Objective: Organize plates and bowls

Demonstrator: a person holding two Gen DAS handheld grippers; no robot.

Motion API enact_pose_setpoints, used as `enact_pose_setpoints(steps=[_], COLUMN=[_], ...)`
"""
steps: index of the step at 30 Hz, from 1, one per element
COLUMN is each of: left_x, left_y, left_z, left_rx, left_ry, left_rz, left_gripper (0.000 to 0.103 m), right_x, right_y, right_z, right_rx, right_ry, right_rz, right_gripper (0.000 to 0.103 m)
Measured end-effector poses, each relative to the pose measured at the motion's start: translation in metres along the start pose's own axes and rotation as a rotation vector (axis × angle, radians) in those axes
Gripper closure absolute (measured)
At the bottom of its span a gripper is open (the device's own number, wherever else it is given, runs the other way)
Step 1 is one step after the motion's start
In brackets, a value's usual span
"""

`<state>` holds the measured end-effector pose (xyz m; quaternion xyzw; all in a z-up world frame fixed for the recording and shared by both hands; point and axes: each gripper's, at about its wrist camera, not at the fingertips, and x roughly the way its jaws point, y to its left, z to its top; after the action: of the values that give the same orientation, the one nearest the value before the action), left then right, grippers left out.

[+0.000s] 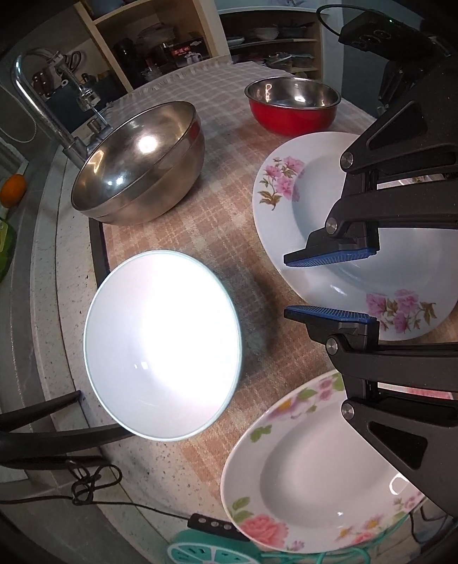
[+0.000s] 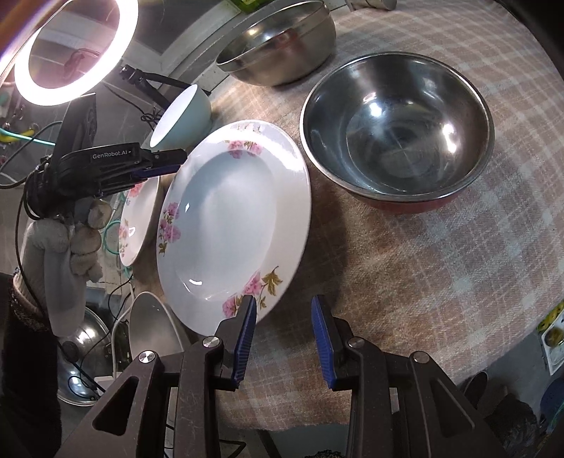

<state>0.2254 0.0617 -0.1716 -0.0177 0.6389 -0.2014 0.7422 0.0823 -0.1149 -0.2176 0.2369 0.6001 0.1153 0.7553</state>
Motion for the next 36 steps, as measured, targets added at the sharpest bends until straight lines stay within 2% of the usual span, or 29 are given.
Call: enact_pose_setpoints(steps=[11,16,25,28,29,30,31,33,34,36], left_x=[0.001,0.003,0.004,0.001,-0.001,0.0,0.002,0.005,0.006,0.002], left_y=[0.002,-0.003,-0.003,-0.003,-0.004,-0.006,-0.01,-0.027,-0.031,-0.026], left_z=[0.0,0.0,0.0,-0.001,0.0,0.0,-0.002,-0.007,-0.008,-0.006], left_rx=[0.001,0.028,0.023,0.011,0.011,0.003,-0.005,0.065,0.089,0.048], left_ry=[0.011,0.012,0.005,-0.004,-0.007,0.017,0.042,0.011,0.008,0.0], left_rz=[0.005,0.022,0.016,0.002,-0.009,-0.079,-0.123,0.016,0.032,-0.004], left_gripper=[0.083,0.083,0.083,0.083,0.087,0.094,0.093,0.095,0.095,0.095], right_x=[0.014,0.02,0.02,0.021,0.021,0.02,0.018,0.015,0.016,0.02], right_y=[-0.002,0.001,-0.001,-0.003,-0.004,-0.004,-0.002,0.002,0.002,-0.004], right_z=[0.003,0.005,0.007,0.008,0.008,0.008,0.008,0.009,0.01,0.011], right_rx=[0.032,0.031,0.036,0.051,0.058,0.056,0.048,0.032,0.039,0.07], right_ry=[0.043,0.058,0.073,0.087,0.09,0.09,0.085,0.076,0.089,0.108], right_rz=[0.055,0.062,0.067,0.082,0.09,0.095,0.101,0.086,0.074,0.084], right_gripper=[0.075,0.085,0.087,0.087,0.088,0.089,0.09,0.09,0.09,0.09])
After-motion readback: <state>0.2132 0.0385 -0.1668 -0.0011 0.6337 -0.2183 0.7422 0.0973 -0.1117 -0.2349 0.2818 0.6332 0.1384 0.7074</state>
